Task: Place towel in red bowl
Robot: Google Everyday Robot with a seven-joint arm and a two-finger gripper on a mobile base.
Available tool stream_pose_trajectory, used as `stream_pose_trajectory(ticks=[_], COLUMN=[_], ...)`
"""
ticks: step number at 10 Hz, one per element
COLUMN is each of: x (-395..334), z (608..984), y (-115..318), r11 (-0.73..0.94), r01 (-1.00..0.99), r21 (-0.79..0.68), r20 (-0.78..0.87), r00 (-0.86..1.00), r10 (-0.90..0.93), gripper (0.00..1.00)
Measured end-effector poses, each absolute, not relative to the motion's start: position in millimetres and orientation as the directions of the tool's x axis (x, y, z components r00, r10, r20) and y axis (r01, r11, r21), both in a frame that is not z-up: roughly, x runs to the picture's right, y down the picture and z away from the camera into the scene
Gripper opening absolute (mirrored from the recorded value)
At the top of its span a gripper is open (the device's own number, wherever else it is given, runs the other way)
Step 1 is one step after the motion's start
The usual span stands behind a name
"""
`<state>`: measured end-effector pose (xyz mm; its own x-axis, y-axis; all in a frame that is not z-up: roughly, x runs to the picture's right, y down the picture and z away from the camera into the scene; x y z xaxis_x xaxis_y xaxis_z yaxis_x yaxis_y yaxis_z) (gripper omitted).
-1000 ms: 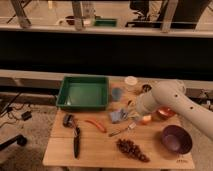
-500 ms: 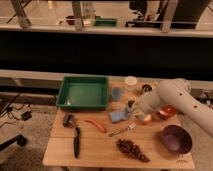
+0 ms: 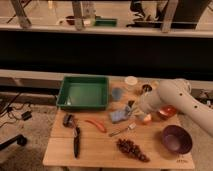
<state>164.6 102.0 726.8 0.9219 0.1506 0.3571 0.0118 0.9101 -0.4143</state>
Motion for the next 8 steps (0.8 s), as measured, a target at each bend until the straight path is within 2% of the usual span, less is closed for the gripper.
stream_pose_trajectory(ticks=[8], x=[270], z=[756], y=[72], r11=[0.911], r01=[-0.197], r21=[-0.362], r20=[0.222], r00=[0.931], r10=[0.290], gripper=[0.13])
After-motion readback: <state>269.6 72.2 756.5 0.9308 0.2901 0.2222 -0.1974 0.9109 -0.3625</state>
